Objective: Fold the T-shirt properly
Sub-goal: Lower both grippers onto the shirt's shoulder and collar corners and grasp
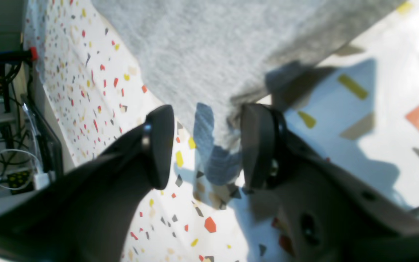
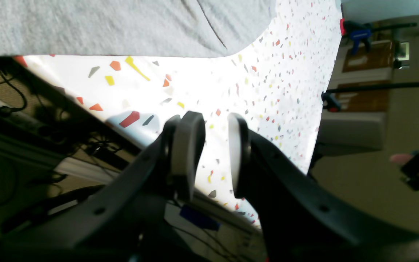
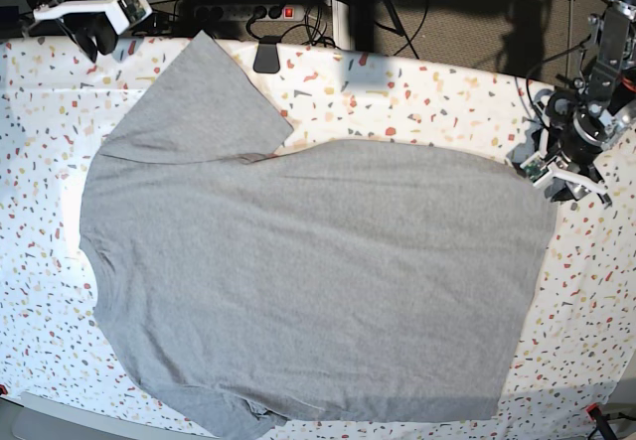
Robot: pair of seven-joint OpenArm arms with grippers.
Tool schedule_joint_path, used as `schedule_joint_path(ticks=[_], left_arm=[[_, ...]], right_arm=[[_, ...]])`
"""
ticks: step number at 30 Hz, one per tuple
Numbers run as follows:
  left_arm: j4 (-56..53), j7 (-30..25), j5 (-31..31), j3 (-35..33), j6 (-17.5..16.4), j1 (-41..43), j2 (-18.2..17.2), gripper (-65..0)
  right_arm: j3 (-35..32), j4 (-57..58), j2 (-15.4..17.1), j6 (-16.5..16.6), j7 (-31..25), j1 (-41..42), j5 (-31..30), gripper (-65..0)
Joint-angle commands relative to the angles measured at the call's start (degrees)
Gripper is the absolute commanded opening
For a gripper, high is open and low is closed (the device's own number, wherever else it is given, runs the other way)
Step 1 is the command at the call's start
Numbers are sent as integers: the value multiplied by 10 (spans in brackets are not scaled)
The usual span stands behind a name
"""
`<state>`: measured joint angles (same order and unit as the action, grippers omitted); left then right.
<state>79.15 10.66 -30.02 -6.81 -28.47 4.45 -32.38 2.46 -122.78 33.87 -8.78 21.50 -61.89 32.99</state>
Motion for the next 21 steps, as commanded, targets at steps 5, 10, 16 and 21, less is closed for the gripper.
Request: schedule_joint_path(ticks=[5, 10, 16, 21], left_arm=[[0, 11, -4, 2, -44, 9, -8, -619], [1, 11, -2, 2, -43, 29, -8, -650], [1, 13, 47, 2, -31, 56, -8, -650], [1, 13, 48, 2, -13, 60, -8, -650]], right_arm=[[2, -11, 4, -6, 7, 26, 6, -486], [2, -6, 4, 53, -20, 92, -37, -485], [2, 1, 17, 134, -37, 171, -97, -485], [1, 53, 42, 148, -60, 193, -99, -440]])
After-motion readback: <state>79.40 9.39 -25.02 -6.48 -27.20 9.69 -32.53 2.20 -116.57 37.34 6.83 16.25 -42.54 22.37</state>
